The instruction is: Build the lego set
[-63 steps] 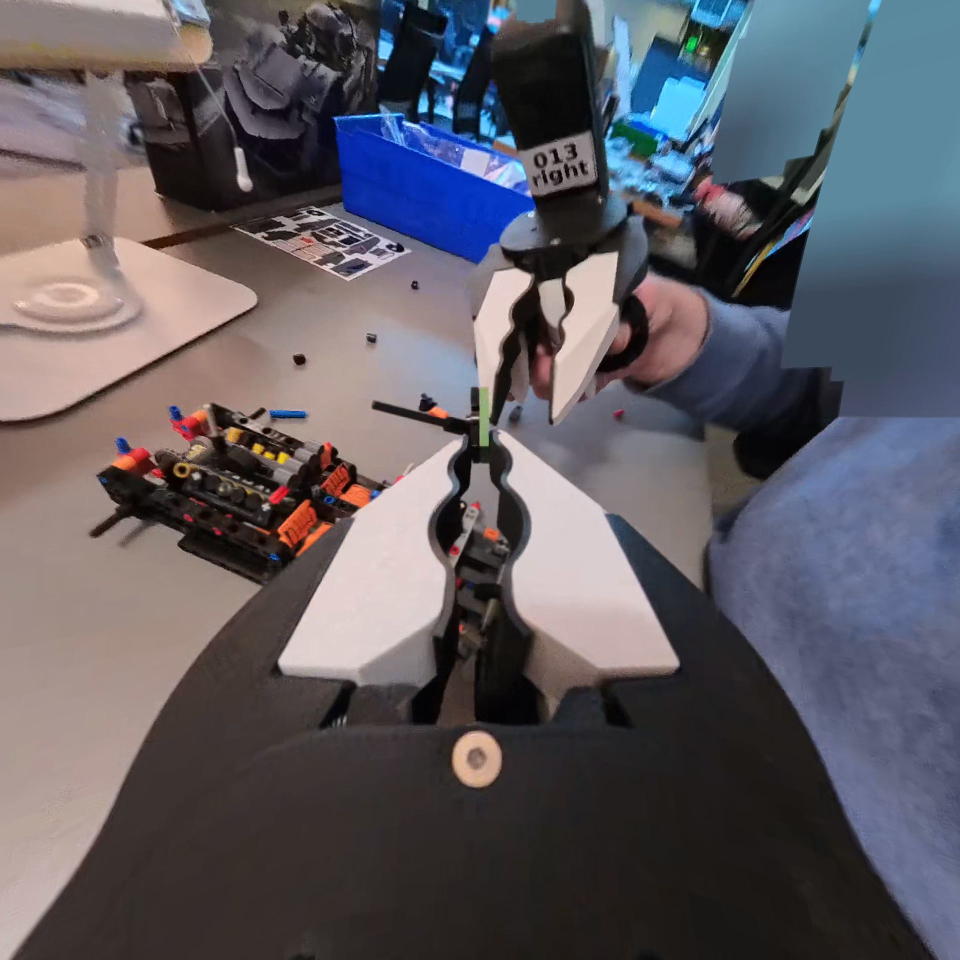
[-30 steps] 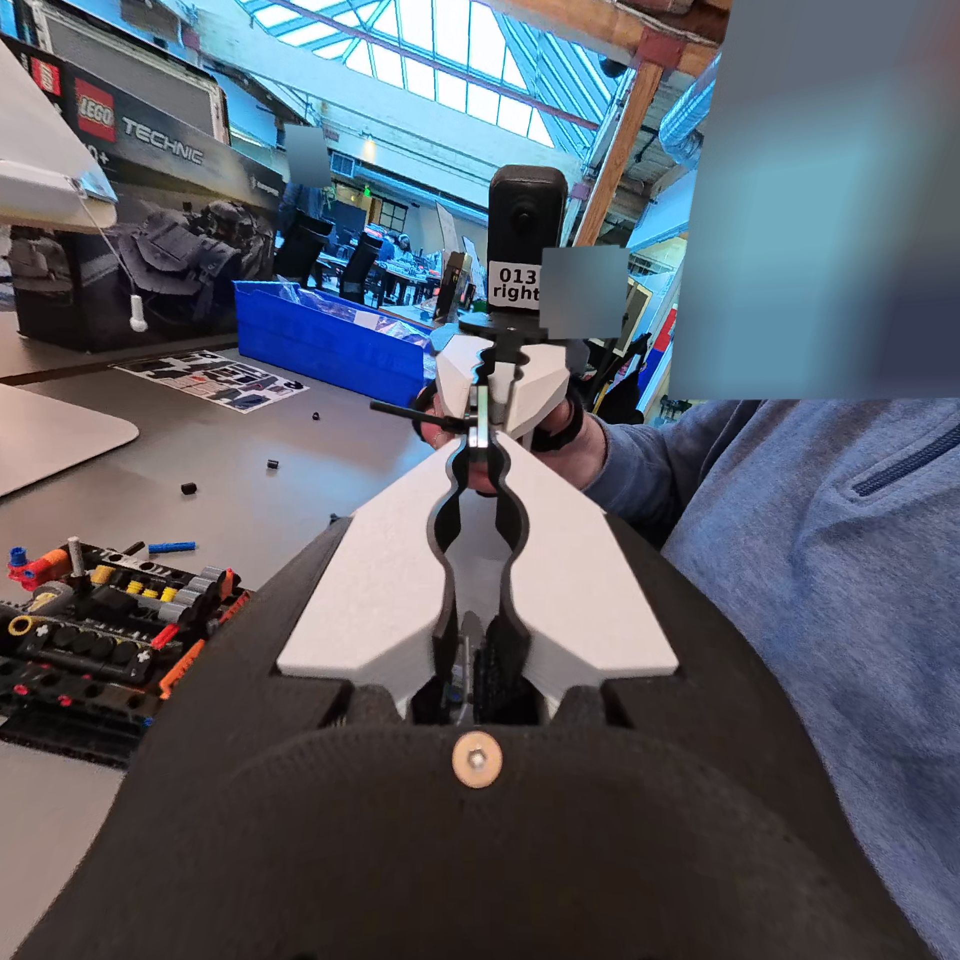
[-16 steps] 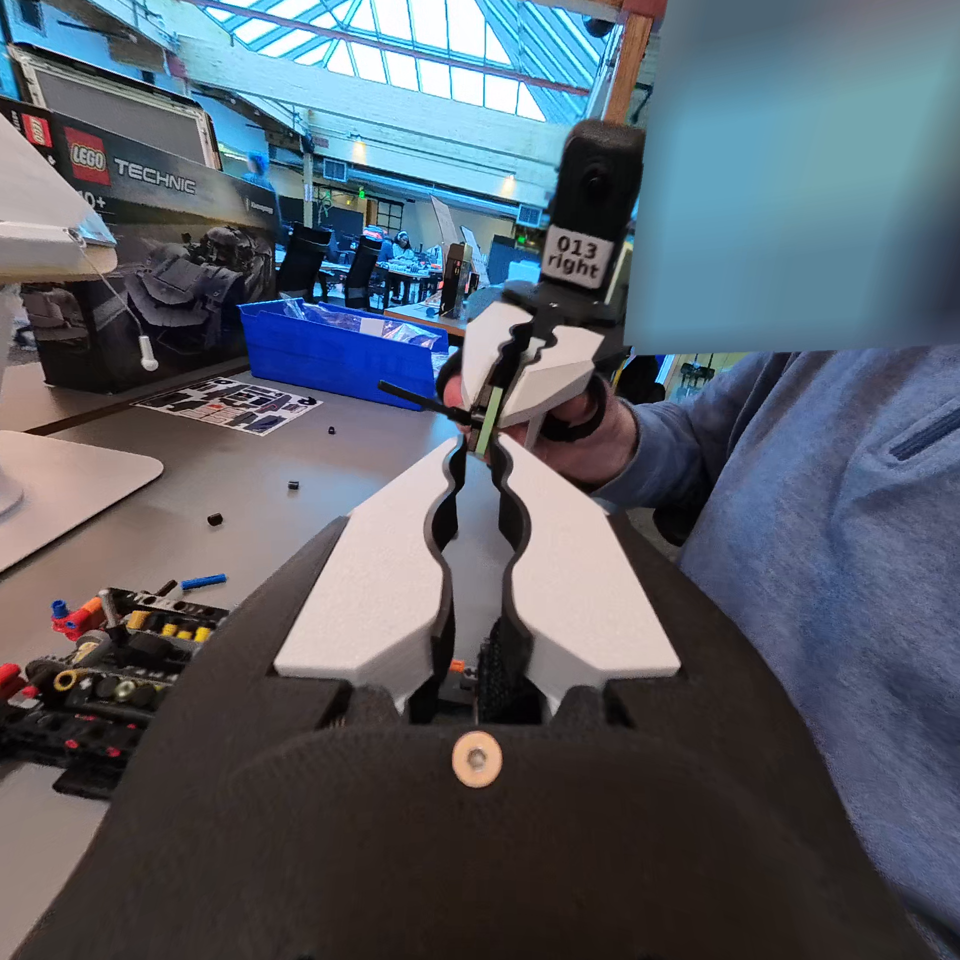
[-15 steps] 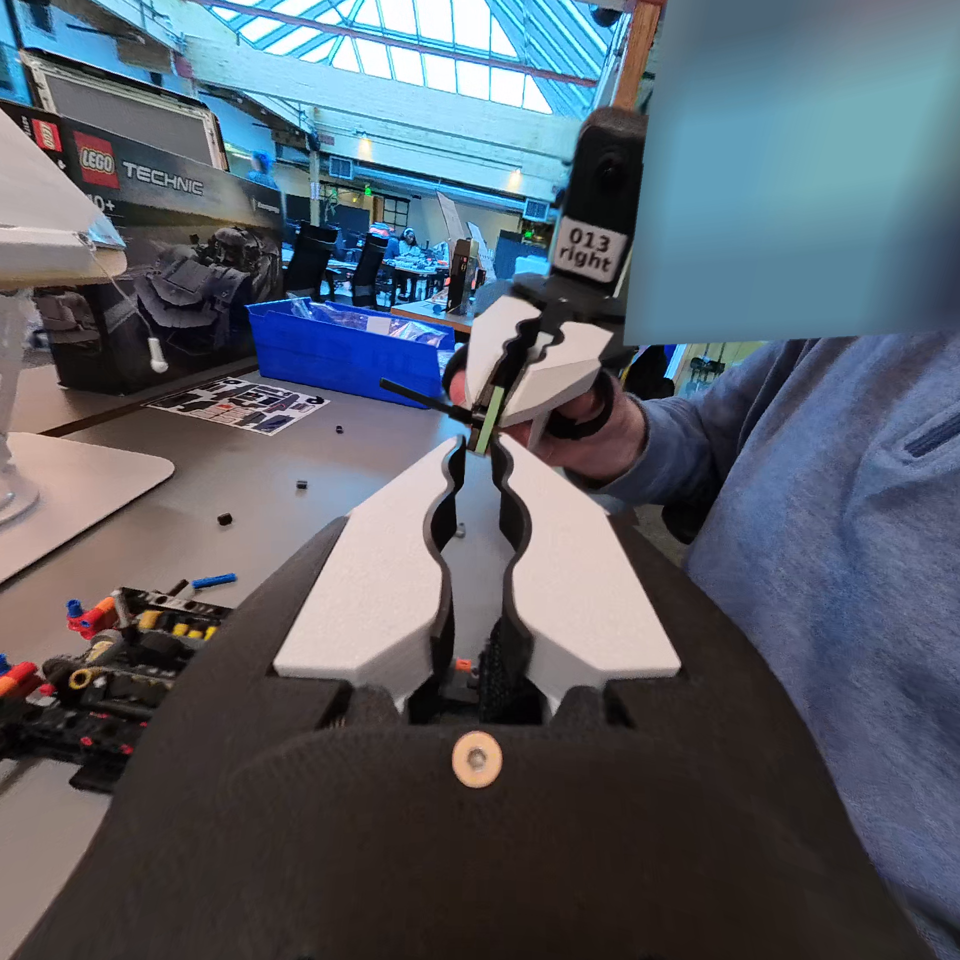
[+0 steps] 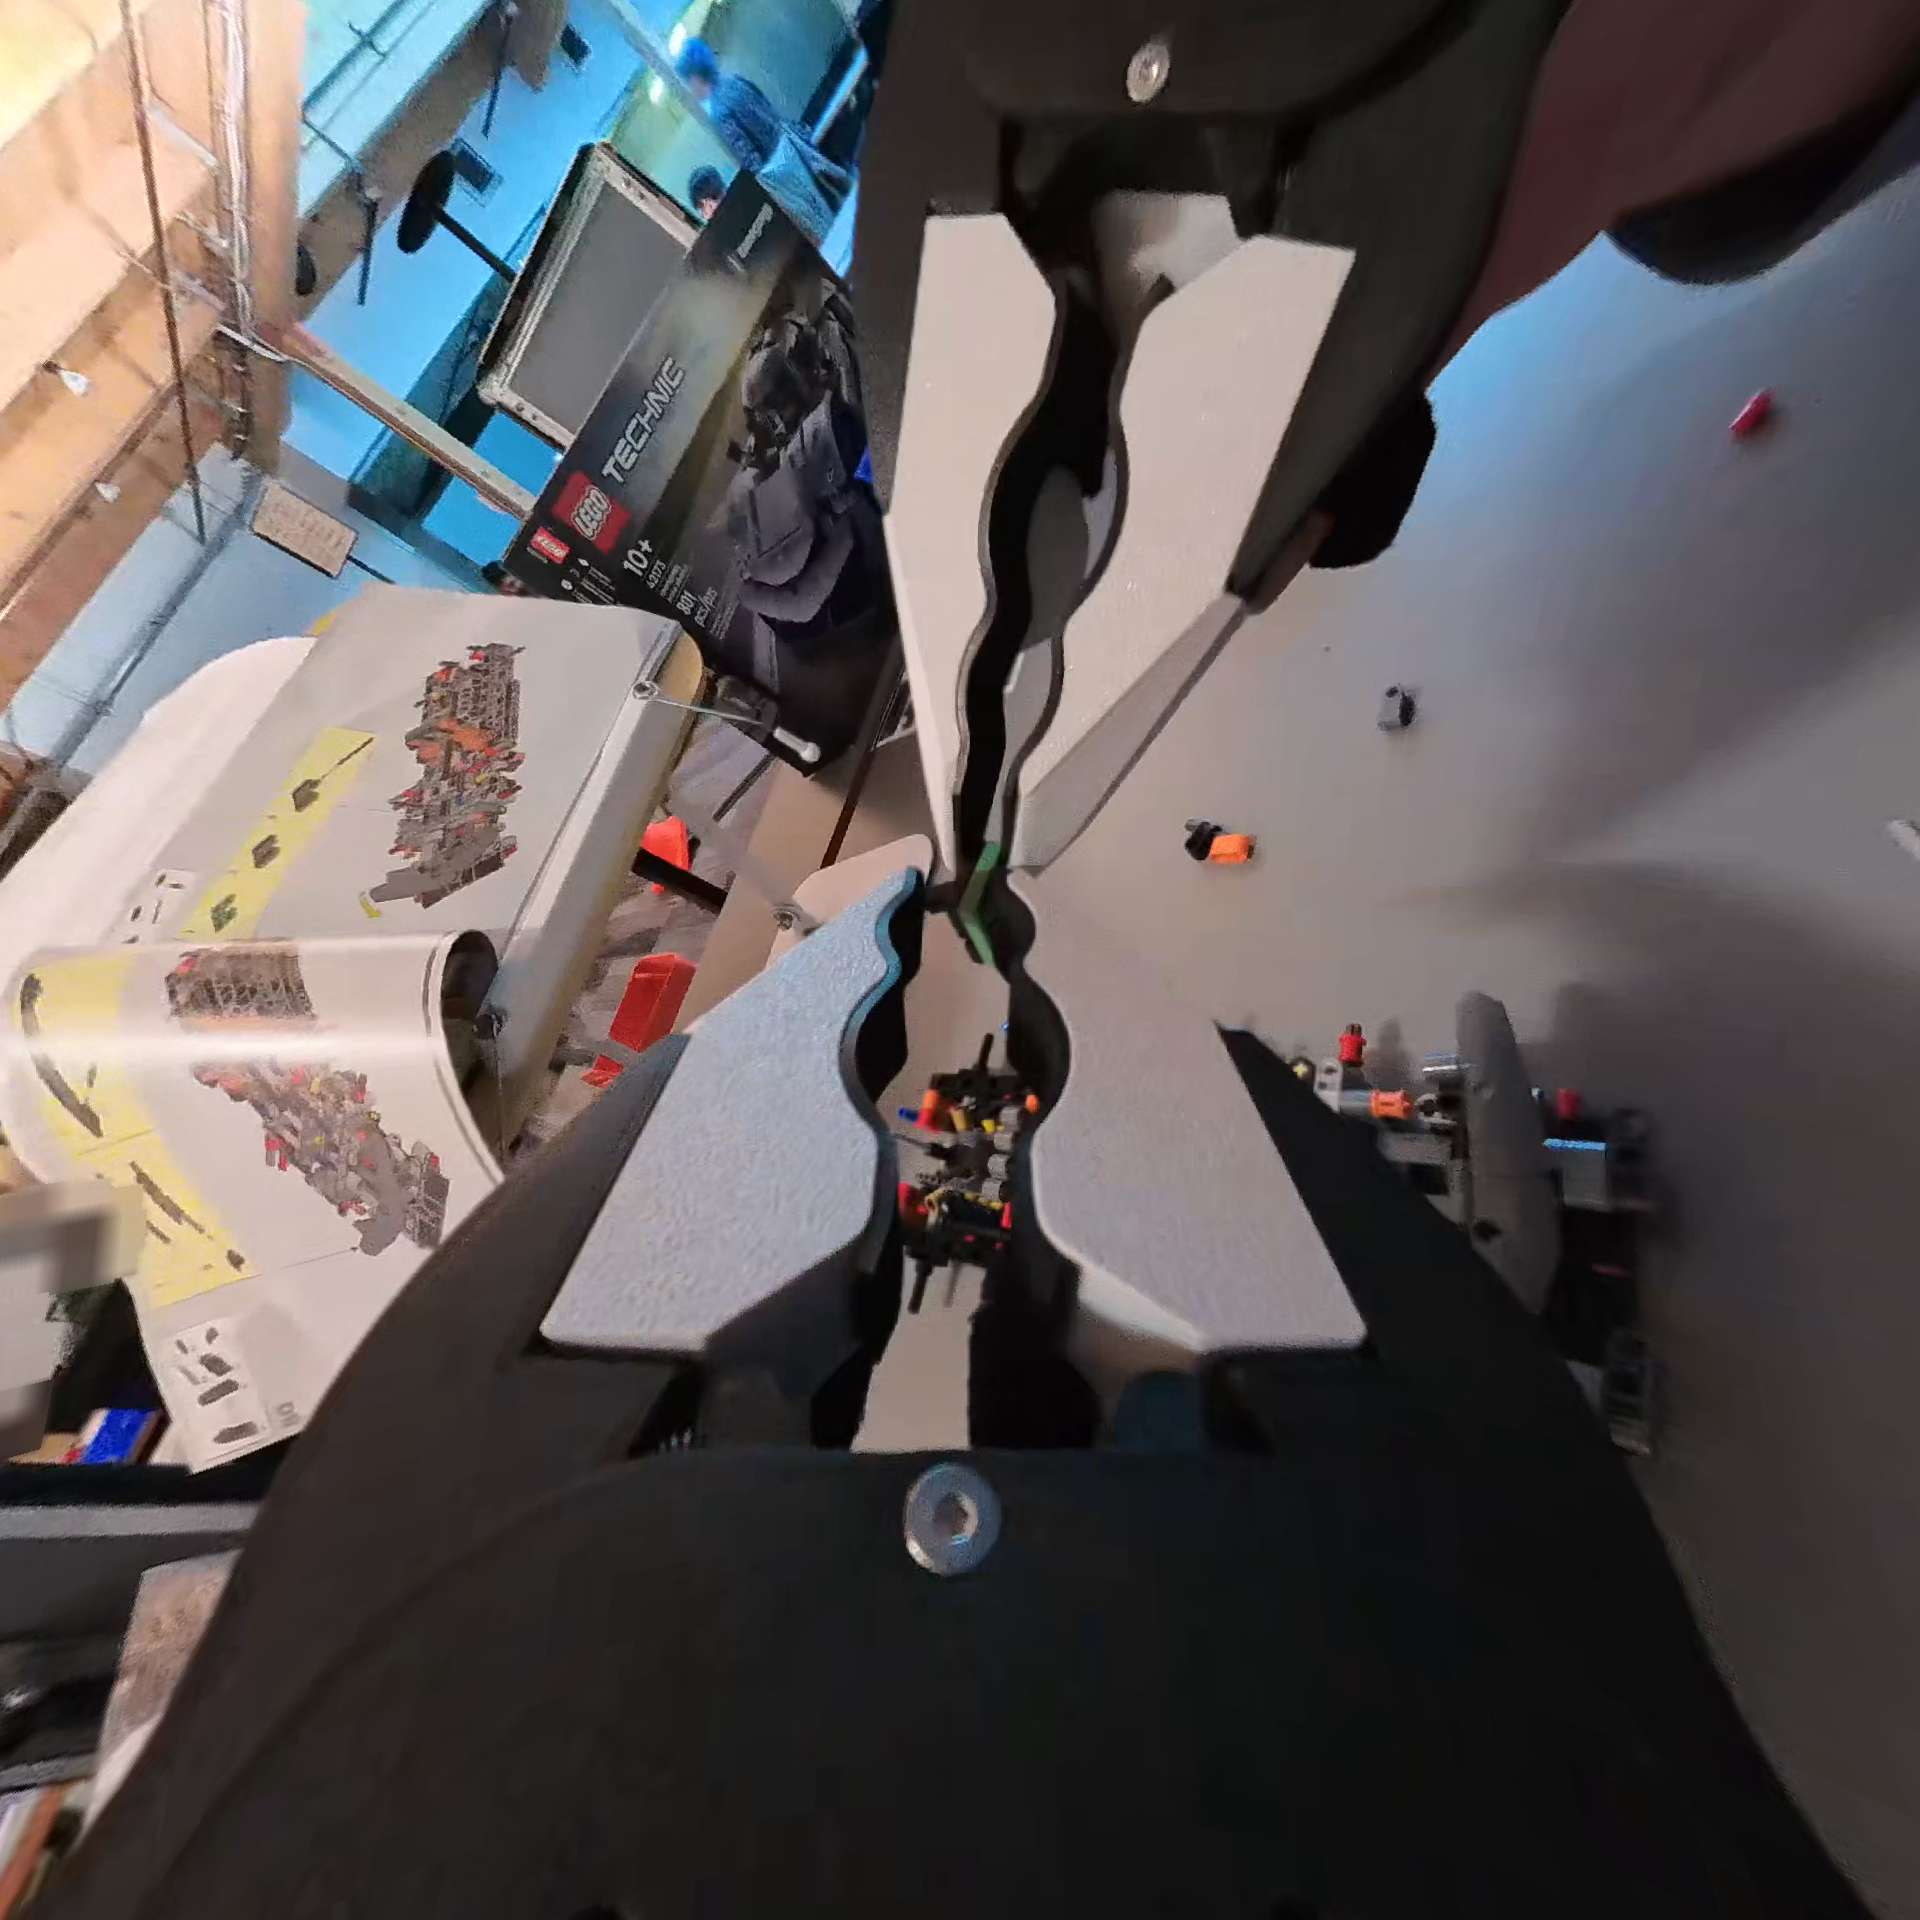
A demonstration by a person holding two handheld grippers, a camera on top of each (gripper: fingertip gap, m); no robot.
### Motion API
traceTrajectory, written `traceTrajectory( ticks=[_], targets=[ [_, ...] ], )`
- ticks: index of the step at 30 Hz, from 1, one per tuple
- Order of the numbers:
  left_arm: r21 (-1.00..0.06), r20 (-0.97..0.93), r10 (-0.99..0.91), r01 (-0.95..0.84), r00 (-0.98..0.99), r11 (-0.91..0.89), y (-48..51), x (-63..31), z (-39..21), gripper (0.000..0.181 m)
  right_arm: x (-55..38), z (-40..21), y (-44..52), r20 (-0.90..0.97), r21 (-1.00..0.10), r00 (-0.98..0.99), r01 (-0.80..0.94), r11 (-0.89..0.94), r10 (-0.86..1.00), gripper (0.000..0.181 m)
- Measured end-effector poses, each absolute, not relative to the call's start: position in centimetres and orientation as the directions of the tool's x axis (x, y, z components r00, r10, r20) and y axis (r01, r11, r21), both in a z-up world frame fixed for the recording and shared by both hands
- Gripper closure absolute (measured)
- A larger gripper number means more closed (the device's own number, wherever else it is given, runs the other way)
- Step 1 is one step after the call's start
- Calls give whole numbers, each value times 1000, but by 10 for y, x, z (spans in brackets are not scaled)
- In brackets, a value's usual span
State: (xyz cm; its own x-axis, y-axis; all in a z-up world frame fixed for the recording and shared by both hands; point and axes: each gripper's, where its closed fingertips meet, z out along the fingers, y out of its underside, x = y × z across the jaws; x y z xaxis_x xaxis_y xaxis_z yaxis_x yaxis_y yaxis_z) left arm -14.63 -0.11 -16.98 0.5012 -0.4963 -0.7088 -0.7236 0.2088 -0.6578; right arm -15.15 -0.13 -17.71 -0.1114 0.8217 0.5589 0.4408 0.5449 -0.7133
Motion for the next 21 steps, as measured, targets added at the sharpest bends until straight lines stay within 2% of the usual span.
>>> traceTrajectory(
  ticks=[4,10,13,15,17,21],
  targets=[
    [-613,-732,-507,-765,456,198,-2,-144,-176,175,-150,-180,-3,590,-679,-129,456,576,797,178],
    [-613,-730,-512,-765,453,197,-5,-144,-176,177,-149,-180,-6,585,-683,-140,446,578,799,178],
    [-696,-673,-520,-688,526,204,-8,-145,-166,177,-150,-171,-8,548,-737,-116,401,544,828,174],
    [-795,-573,-545,-575,611,191,-9,-150,-157,177,-149,-165,-9,487,-794,-104,361,489,867,162],
    [-887,-439,-594,-430,674,166,-10,-153,-150,177,-146,-164,-7,402,-842,-108,346,413,909,163],
    [-962,-267,-675,-228,688,148,-14,-153,-141,177,-145,-160,-7,246,-912,-140,302,278,959,164]
  ],
)
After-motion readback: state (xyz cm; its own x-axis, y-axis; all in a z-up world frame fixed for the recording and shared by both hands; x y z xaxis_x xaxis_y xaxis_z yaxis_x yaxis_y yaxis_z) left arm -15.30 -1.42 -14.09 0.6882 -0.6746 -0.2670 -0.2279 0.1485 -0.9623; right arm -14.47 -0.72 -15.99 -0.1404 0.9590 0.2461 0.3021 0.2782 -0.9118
